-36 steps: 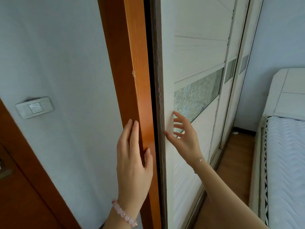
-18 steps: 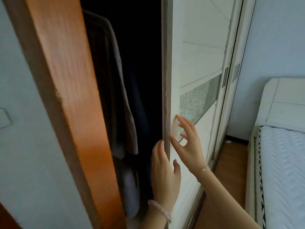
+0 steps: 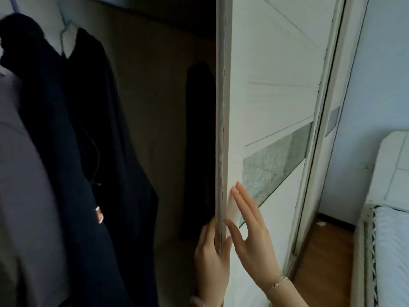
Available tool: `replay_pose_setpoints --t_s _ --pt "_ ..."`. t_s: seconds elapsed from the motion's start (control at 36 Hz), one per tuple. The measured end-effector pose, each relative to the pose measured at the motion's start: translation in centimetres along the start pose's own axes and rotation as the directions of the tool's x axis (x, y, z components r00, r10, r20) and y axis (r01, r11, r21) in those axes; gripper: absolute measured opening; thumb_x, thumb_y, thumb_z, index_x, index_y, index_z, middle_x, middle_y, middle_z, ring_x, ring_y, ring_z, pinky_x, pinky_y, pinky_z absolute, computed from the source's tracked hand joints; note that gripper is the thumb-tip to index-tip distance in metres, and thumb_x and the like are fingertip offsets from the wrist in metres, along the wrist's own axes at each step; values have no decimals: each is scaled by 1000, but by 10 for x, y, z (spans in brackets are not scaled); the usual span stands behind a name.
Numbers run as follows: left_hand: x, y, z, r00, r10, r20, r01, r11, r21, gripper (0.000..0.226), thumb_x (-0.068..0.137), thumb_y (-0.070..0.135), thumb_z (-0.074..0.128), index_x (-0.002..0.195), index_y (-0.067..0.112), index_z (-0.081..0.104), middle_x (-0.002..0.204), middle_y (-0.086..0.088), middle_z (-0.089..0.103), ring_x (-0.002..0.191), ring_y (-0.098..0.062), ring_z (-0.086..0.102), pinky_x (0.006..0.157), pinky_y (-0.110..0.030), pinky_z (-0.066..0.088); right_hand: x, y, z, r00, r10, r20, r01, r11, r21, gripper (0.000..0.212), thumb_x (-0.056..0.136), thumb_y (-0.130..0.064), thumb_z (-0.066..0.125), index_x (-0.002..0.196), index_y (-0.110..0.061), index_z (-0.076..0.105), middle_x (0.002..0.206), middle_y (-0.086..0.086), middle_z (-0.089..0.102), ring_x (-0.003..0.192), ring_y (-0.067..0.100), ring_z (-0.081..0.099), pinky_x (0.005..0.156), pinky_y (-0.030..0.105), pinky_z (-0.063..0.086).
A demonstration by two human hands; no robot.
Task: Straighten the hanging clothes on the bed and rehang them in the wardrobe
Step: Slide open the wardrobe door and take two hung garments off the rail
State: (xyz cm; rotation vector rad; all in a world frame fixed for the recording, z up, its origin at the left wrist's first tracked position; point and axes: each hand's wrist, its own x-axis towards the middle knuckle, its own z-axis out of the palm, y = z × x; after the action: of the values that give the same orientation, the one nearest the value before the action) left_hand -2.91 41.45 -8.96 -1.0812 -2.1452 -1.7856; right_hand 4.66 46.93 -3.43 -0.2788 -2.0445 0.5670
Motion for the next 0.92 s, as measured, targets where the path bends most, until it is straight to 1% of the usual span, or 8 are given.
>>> replay_pose_setpoints --t_s 0.17,0.25,0.39,0.56,0.67,0.75,0.86,0.92 --pt "33 7 51 993 -46 104 56 993 -100 114 50 97 22 134 24 49 124 12 55 116 -10 57 97 -23 50 26 51 -22 994 90 63 -91 996 16 82 91 -6 56 139 -55 10 148 -41 8 140 -11 14 111 6 14" --pt "49 10 73 987 -51 152 71 989 -126 112 47 98 26 129 27 53 117 18 53 112 -8 59 94 -21 51 38 74 -31 990 119 78 -120 993 6 78 92 -5 54 143 -51 17 148 -42 7 139 -13 13 109 2 12" --pt "74 9 109 975 -40 217 73 987 -145 72 42 98 33 102 59 43 109 14 55 102 -8 62 89 -27 55 57 109 -41 978 193 83 -194 981 -6 75 93 -6 52 142 -48 15 147 -44 7 137 -17 11 107 -1 11" --pt "103 9 149 962 -34 271 96 971 -218 100 40 95 37 112 30 60 108 7 59 95 -8 65 80 -22 57 78 149 -44 966 253 44 -252 967 -25 78 93 -8 53 138 -57 11 142 -50 5 133 -24 9 108 2 12" --pt "117 11 177 957 -49 285 121 963 -242 71 40 93 37 94 49 50 100 17 55 90 -1 61 68 -6 51 91 171 -48 950 310 20 -309 950 -55 75 93 -15 53 139 -58 11 138 -53 6 124 -32 11 113 19 20" --pt "127 13 195 951 -59 305 137 961 -240 77 42 89 37 98 38 51 97 21 52 87 2 58 63 1 45 102 182 -54 942 336 7 -335 942 -31 71 93 -18 54 142 -50 15 143 -43 8 134 -13 16 114 27 25" --pt "144 10 217 924 -34 381 138 959 -250 57 52 75 53 96 40 51 106 8 60 93 -3 61 71 -11 52 114 196 -56 936 351 -23 -352 936 -30 72 92 -17 55 140 -50 12 148 -31 11 134 -5 19 109 23 27" --pt "151 6 225 916 -20 401 136 955 -264 36 68 52 69 97 37 53 108 3 62 93 -5 63 73 -16 55 118 202 -56 937 346 -38 -348 937 -37 74 91 -17 56 139 -50 10 149 -29 10 134 -6 18 108 21 27"
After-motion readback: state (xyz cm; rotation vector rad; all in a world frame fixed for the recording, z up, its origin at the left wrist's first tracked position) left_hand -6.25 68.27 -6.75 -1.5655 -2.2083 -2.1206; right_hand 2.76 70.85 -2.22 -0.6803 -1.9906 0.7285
